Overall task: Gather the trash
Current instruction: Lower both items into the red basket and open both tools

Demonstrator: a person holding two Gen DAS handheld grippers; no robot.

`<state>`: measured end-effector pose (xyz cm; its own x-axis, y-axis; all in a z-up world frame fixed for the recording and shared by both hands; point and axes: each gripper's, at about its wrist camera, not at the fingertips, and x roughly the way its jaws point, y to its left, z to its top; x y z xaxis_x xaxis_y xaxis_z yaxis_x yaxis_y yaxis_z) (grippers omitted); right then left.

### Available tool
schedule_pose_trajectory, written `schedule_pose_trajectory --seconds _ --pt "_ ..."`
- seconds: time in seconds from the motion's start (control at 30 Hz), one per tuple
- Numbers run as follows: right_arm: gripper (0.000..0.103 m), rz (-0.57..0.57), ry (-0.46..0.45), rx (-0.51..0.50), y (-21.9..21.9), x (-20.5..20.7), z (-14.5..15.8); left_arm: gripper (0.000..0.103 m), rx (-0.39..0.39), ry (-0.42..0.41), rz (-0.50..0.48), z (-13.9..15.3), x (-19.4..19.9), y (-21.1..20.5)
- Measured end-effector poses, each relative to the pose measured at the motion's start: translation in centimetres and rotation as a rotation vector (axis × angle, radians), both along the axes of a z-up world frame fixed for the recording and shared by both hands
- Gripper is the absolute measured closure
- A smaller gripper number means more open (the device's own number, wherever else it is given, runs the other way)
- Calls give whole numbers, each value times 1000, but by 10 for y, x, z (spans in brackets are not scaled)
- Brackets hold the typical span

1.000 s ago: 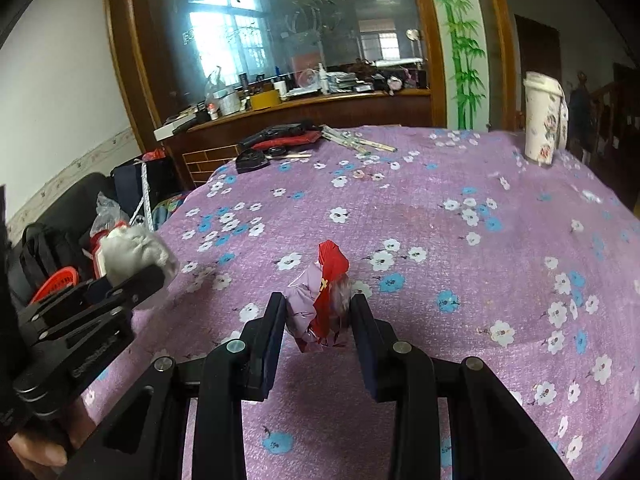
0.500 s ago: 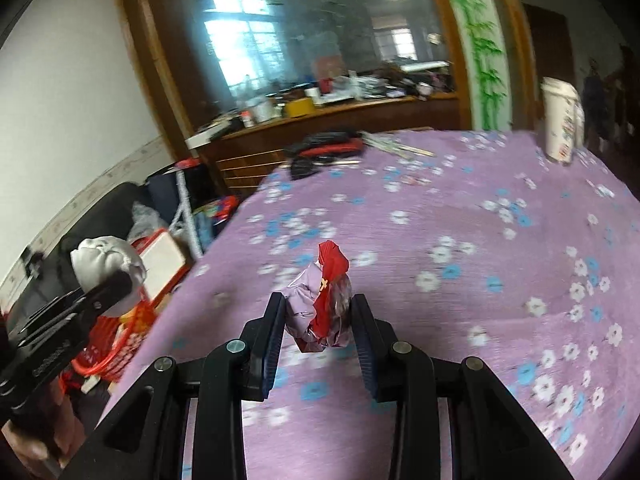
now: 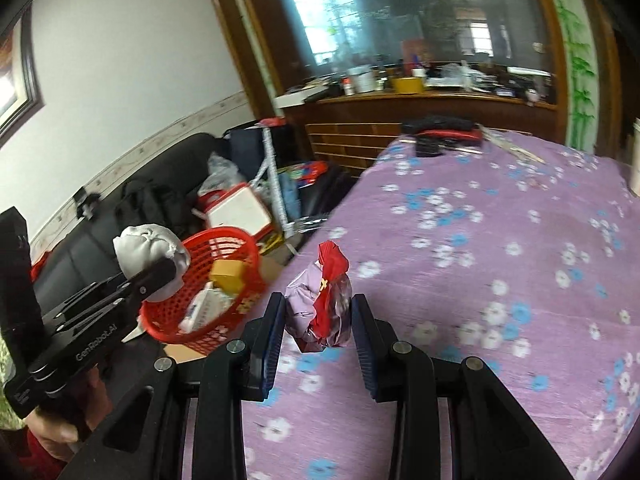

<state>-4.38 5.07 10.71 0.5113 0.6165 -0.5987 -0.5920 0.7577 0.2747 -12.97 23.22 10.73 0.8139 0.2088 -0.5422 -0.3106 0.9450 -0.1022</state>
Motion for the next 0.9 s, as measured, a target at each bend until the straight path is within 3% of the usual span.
schedule_pose_trajectory --seconds 0.4,0.9 --pt "66 129 3 -9 74 -6 13 73 -50 -1 135 -6 -26 74" --pt "66 196 22 -11 119 3 19 73 -78 14 157 -18 -20 96"
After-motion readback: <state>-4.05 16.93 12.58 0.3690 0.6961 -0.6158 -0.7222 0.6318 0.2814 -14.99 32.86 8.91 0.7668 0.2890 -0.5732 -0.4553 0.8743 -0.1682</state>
